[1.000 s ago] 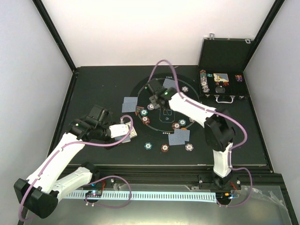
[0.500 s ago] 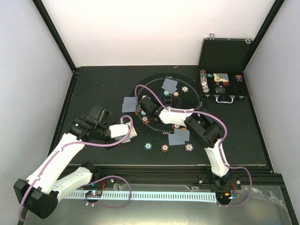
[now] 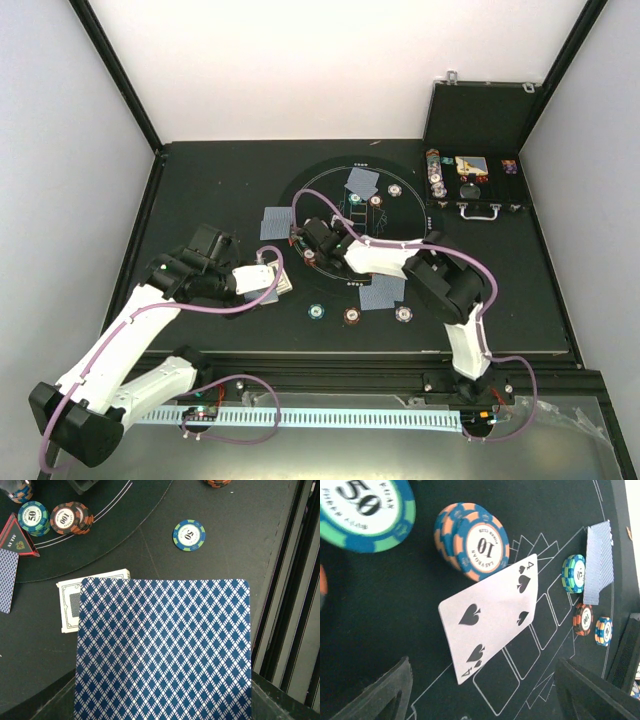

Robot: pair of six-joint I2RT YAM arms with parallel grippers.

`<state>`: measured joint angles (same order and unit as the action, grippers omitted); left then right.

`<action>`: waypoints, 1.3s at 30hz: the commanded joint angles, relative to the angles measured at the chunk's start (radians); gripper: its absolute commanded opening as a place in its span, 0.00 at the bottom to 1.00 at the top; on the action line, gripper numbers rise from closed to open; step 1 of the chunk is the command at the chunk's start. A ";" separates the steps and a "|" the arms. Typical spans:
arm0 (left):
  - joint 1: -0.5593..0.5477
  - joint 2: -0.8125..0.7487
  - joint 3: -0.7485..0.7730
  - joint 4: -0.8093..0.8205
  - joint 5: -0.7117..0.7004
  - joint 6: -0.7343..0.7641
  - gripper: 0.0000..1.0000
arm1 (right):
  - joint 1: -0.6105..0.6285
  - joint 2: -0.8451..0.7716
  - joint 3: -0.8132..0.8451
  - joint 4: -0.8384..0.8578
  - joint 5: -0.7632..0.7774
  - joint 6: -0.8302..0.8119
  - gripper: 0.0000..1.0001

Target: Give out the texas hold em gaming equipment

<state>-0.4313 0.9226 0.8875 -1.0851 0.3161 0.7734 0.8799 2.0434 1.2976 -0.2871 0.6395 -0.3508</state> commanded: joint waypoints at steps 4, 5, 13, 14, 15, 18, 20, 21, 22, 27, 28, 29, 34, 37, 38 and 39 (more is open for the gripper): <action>0.006 -0.012 0.028 0.000 0.002 0.003 0.07 | -0.009 -0.183 -0.053 -0.045 -0.108 0.212 0.91; 0.006 -0.011 0.028 -0.001 0.003 0.004 0.07 | -0.021 -0.223 -0.058 -0.048 -0.125 0.254 0.93; 0.007 -0.009 0.023 0.006 0.012 0.001 0.07 | -0.199 -0.327 -0.046 -0.077 -0.527 0.608 0.85; 0.006 -0.008 0.022 0.009 0.013 0.000 0.07 | -0.215 -0.304 -0.024 -0.089 -0.595 0.641 0.79; 0.006 -0.008 0.022 0.009 0.014 -0.001 0.07 | -0.232 -0.277 0.005 -0.104 -0.651 0.667 0.72; 0.005 -0.011 0.021 0.007 0.014 -0.003 0.07 | -0.277 -0.180 0.078 -0.124 -0.812 0.745 0.53; 0.006 -0.015 0.020 0.006 0.009 -0.001 0.07 | -0.302 -0.117 0.117 -0.130 -0.881 0.787 0.45; 0.006 -0.017 0.020 0.005 0.004 0.000 0.07 | -0.312 -0.086 0.133 -0.133 -0.905 0.801 0.42; 0.006 -0.018 0.020 0.003 0.001 0.001 0.07 | -0.321 -0.060 0.144 -0.131 -0.921 0.814 0.39; 0.006 -0.024 0.013 0.003 -0.006 0.001 0.07 | -0.349 0.044 0.188 -0.137 -0.964 0.851 0.34; 0.006 -0.024 0.013 0.003 -0.007 0.001 0.07 | -0.350 0.056 0.190 -0.138 -0.959 0.851 0.33; 0.006 -0.024 0.013 0.004 -0.006 0.001 0.07 | -0.351 0.066 0.192 -0.143 -0.949 0.852 0.33; 0.006 -0.020 0.016 0.007 -0.004 0.001 0.07 | -0.361 0.091 0.206 -0.193 -0.891 0.837 0.30; 0.006 -0.016 0.018 0.008 0.000 0.001 0.07 | -0.363 0.084 0.212 -0.220 -0.855 0.818 0.28; 0.007 -0.015 0.018 0.010 0.001 0.000 0.07 | -0.363 0.074 0.209 -0.221 -0.845 0.815 0.28; 0.006 -0.015 0.017 0.011 0.003 0.000 0.07 | -0.363 0.065 0.208 -0.224 -0.835 0.810 0.28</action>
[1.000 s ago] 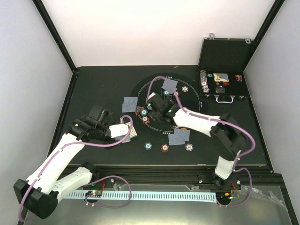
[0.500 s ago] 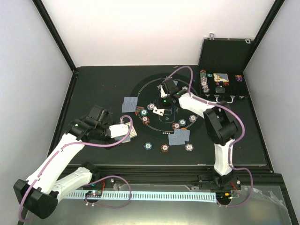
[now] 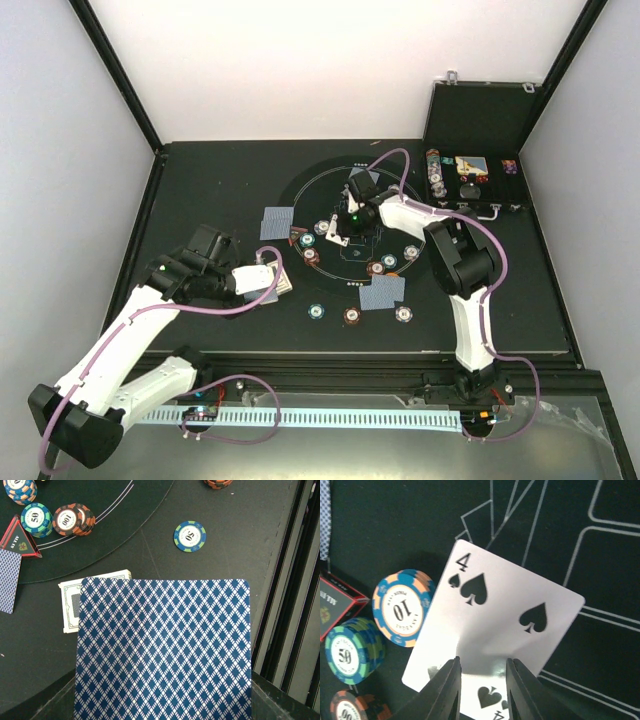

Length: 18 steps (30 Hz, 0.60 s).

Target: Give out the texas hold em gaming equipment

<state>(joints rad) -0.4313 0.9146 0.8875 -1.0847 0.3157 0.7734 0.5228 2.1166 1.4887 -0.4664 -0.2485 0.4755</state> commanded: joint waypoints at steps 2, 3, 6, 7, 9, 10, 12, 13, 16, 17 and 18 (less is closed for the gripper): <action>0.007 -0.004 0.017 0.014 0.004 -0.001 0.07 | -0.006 -0.021 0.029 -0.067 0.085 -0.027 0.28; 0.006 -0.002 0.018 0.014 0.005 -0.002 0.06 | -0.006 -0.023 0.044 -0.084 0.105 -0.034 0.29; 0.006 0.000 0.023 0.014 0.010 -0.003 0.06 | -0.006 -0.024 0.094 -0.148 0.159 -0.061 0.30; 0.006 -0.001 0.022 0.014 0.010 -0.003 0.07 | -0.007 -0.027 0.106 -0.166 0.174 -0.067 0.30; 0.006 -0.003 0.022 0.013 0.009 -0.003 0.07 | -0.005 -0.050 0.111 -0.177 0.188 -0.073 0.31; 0.006 -0.002 0.020 0.013 0.009 -0.003 0.07 | -0.003 -0.068 0.107 -0.178 0.179 -0.070 0.32; 0.006 -0.002 0.018 0.015 0.010 -0.003 0.07 | -0.001 -0.121 0.075 -0.160 0.116 -0.056 0.36; 0.006 -0.001 0.018 0.018 0.008 -0.003 0.07 | 0.000 -0.158 0.044 -0.138 0.061 -0.041 0.41; 0.006 0.001 0.019 0.018 0.010 -0.005 0.07 | 0.010 -0.318 -0.099 0.022 -0.139 0.051 0.63; 0.007 0.001 0.019 0.020 0.013 -0.005 0.07 | 0.019 -0.361 -0.155 0.083 -0.209 0.106 0.69; 0.006 0.002 0.020 0.021 0.013 -0.004 0.07 | 0.030 -0.401 -0.202 0.136 -0.274 0.142 0.73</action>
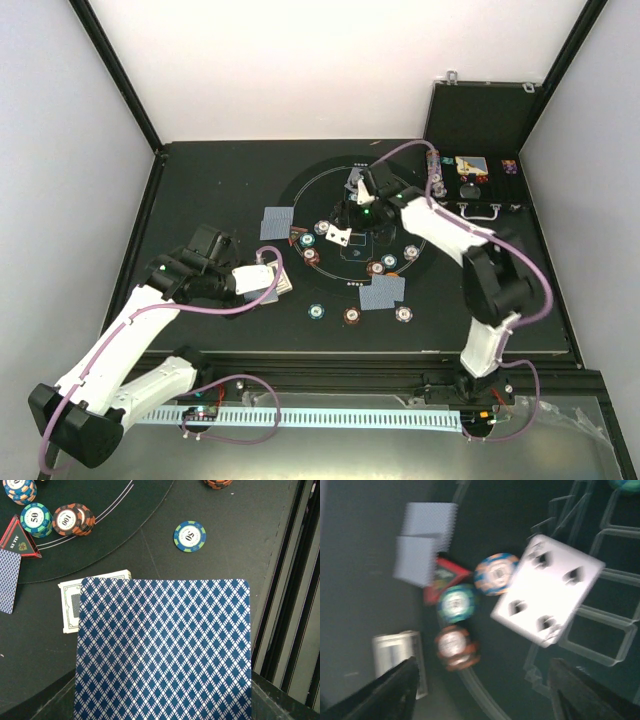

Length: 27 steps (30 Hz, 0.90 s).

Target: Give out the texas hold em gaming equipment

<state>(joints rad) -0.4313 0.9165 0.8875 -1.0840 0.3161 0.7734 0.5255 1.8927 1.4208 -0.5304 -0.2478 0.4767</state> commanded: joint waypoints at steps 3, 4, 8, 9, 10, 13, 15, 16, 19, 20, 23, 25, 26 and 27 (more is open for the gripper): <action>0.006 0.007 0.024 0.024 0.019 -0.006 0.07 | 0.087 -0.259 -0.237 0.310 -0.401 0.235 0.82; 0.006 0.009 0.024 0.025 0.022 -0.007 0.07 | 0.109 -0.276 -0.269 0.344 -0.430 0.264 0.83; 0.006 0.013 0.024 0.032 0.026 -0.012 0.07 | 0.187 -0.323 -0.391 0.508 -0.517 0.393 0.86; 0.006 0.013 0.024 0.035 0.026 -0.014 0.07 | 0.207 -0.327 -0.416 0.538 -0.526 0.418 0.86; 0.007 0.013 0.024 0.035 0.027 -0.014 0.07 | 0.225 -0.330 -0.433 0.571 -0.531 0.440 0.85; 0.006 0.012 0.024 0.033 0.030 -0.016 0.07 | 0.276 -0.328 -0.477 0.667 -0.542 0.505 0.85; 0.006 0.012 0.024 0.033 0.031 -0.016 0.07 | 0.308 -0.317 -0.486 0.710 -0.544 0.534 0.85; 0.006 0.011 0.024 0.033 0.032 -0.016 0.07 | 0.319 -0.309 -0.485 0.725 -0.543 0.545 0.85; 0.006 0.014 0.025 0.035 0.033 -0.016 0.07 | 0.344 -0.278 -0.485 0.788 -0.550 0.586 0.85; 0.006 0.014 0.026 0.035 0.032 -0.016 0.07 | 0.354 -0.267 -0.483 0.805 -0.553 0.598 0.85; 0.007 0.013 0.026 0.035 0.035 -0.014 0.07 | 0.379 -0.228 -0.463 0.829 -0.555 0.619 0.84; 0.006 0.012 0.025 0.035 0.036 -0.013 0.07 | 0.393 -0.201 -0.450 0.851 -0.563 0.638 0.83; 0.007 0.012 0.026 0.035 0.037 -0.013 0.07 | 0.398 -0.188 -0.443 0.856 -0.566 0.644 0.82; 0.006 0.011 0.027 0.034 0.037 -0.013 0.07 | 0.401 -0.177 -0.436 0.858 -0.568 0.649 0.82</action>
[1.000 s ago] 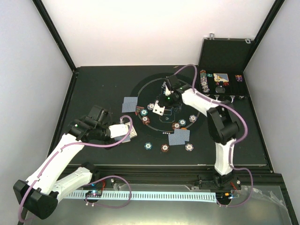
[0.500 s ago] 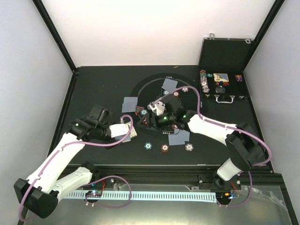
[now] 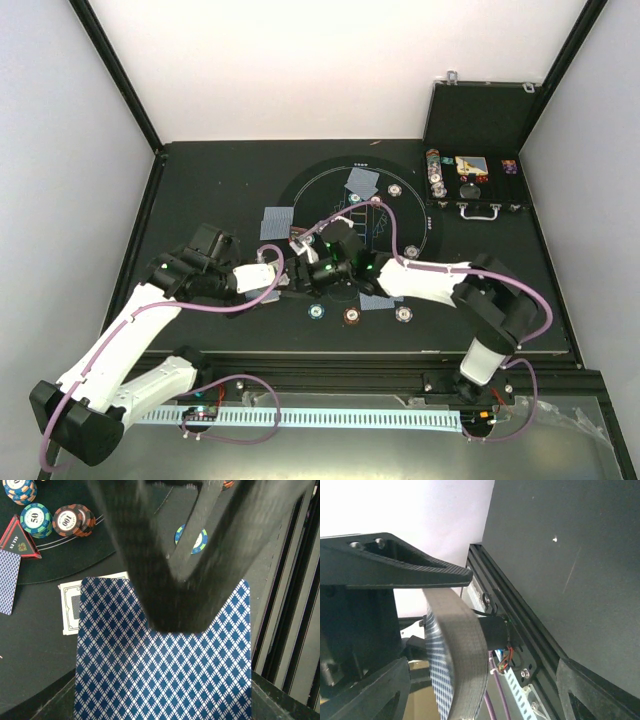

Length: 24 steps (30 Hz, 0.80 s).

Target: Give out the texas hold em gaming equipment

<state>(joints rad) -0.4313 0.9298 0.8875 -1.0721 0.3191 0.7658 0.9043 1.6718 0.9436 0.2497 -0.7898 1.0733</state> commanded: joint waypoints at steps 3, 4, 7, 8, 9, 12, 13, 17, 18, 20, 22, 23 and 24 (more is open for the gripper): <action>0.006 -0.008 0.027 0.020 0.031 -0.002 0.07 | 0.030 0.071 0.054 0.114 -0.033 0.077 0.80; 0.007 -0.009 0.026 0.020 0.029 -0.001 0.07 | 0.032 0.080 0.060 0.122 -0.036 0.085 0.79; 0.007 -0.009 0.027 0.019 0.027 -0.001 0.07 | 0.040 0.110 0.082 0.143 -0.046 0.101 0.79; 0.007 -0.009 0.027 0.018 0.027 0.000 0.07 | 0.043 0.121 0.089 0.150 -0.051 0.106 0.78; 0.006 -0.008 0.028 0.018 0.027 0.000 0.07 | 0.046 0.134 0.094 0.157 -0.056 0.112 0.78; 0.007 -0.009 0.032 0.017 0.027 0.000 0.07 | 0.048 0.173 0.097 0.186 -0.069 0.137 0.75; 0.006 -0.009 0.032 0.016 0.028 0.000 0.07 | 0.048 0.183 0.095 0.200 -0.073 0.147 0.74; 0.006 -0.012 0.034 0.010 0.030 0.001 0.07 | 0.047 0.213 0.092 0.214 -0.078 0.164 0.69; 0.006 -0.012 0.034 0.010 0.030 0.001 0.07 | 0.047 0.217 0.090 0.214 -0.079 0.165 0.68; 0.007 -0.013 0.035 0.008 0.031 0.002 0.07 | 0.040 0.220 0.081 0.215 -0.078 0.168 0.67; 0.006 -0.015 0.034 0.005 0.033 0.003 0.07 | 0.028 0.218 0.061 0.221 -0.073 0.169 0.66; 0.006 -0.015 0.034 0.005 0.033 0.004 0.07 | 0.019 0.216 0.047 0.224 -0.069 0.169 0.65; 0.006 -0.017 0.034 0.004 0.034 0.005 0.07 | 0.010 0.212 0.033 0.228 -0.068 0.169 0.64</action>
<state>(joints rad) -0.4309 0.9295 0.8875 -1.0794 0.3187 0.7662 0.9409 1.8687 1.0199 0.4595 -0.8631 1.2297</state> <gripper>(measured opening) 0.660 0.653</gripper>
